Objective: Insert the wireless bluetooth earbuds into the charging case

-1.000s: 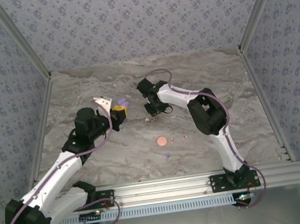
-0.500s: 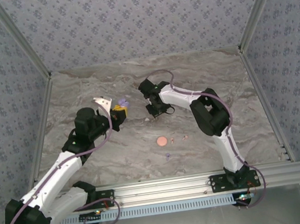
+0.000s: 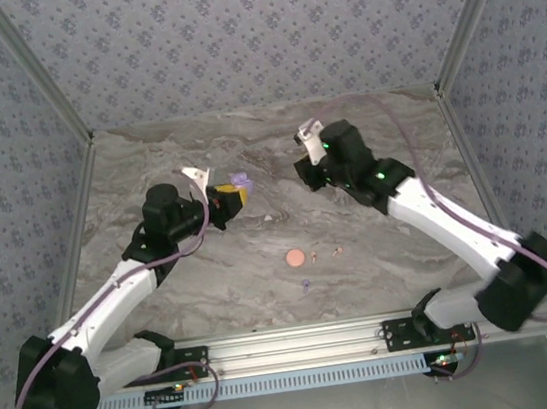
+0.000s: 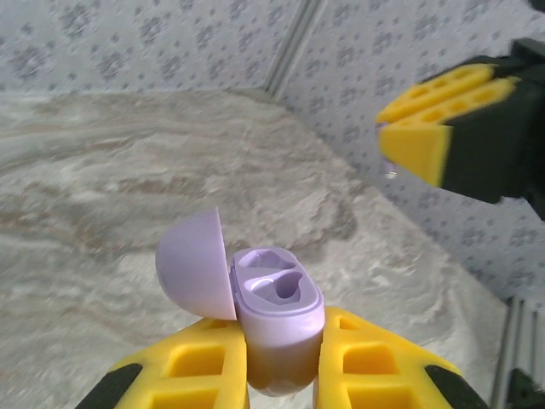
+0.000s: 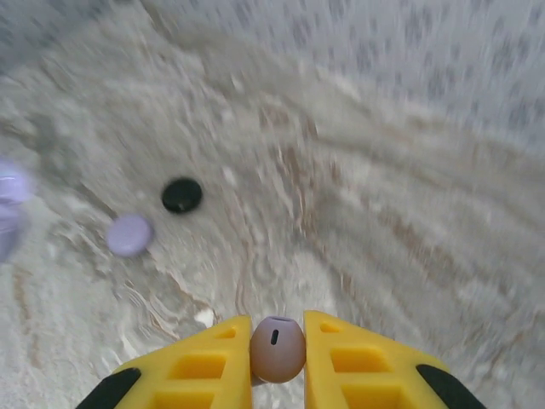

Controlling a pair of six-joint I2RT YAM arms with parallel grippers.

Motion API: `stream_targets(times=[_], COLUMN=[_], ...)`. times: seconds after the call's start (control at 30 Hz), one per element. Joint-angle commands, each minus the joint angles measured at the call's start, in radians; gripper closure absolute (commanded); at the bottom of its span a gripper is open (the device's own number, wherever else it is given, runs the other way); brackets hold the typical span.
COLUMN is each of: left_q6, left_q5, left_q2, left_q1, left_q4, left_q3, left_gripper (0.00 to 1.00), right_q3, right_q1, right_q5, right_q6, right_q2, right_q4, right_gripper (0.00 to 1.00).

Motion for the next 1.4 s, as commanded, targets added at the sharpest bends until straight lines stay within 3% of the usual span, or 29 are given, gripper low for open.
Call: stream_targets(times=[0.0,0.17,0.43,1.37], left_q6=[-0.083,-0.123,-0.118,-0.062], left_q5=[0.102,0.173,0.231,0.262], left_q2=[0.031,0.092,0.122,0.123], left_q1=[-0.015,-0.061,-0.117,-0.136], left_q4=[0.125,0.175,0.232,0.203], left_q3=[0.095,0.173,0.196,0.190], left_gripper=[1.00,1.00,1.00,1.00], right_q3=[-0.080,-0.076,-0.045,0.059], right_q1=[-0.003,0.011,0.025,0.088], right_q5=[-0.093,-0.146,-0.154,-0.226], right_q6=[-0.148,-0.249,-0.367,-0.429], right_q2=[-0.113,-0.214,-0.224,-0.115], right_q4=[0.171,0.192,0.192,0.110], right_gripper=[0.79,0.80,0.80,0.79])
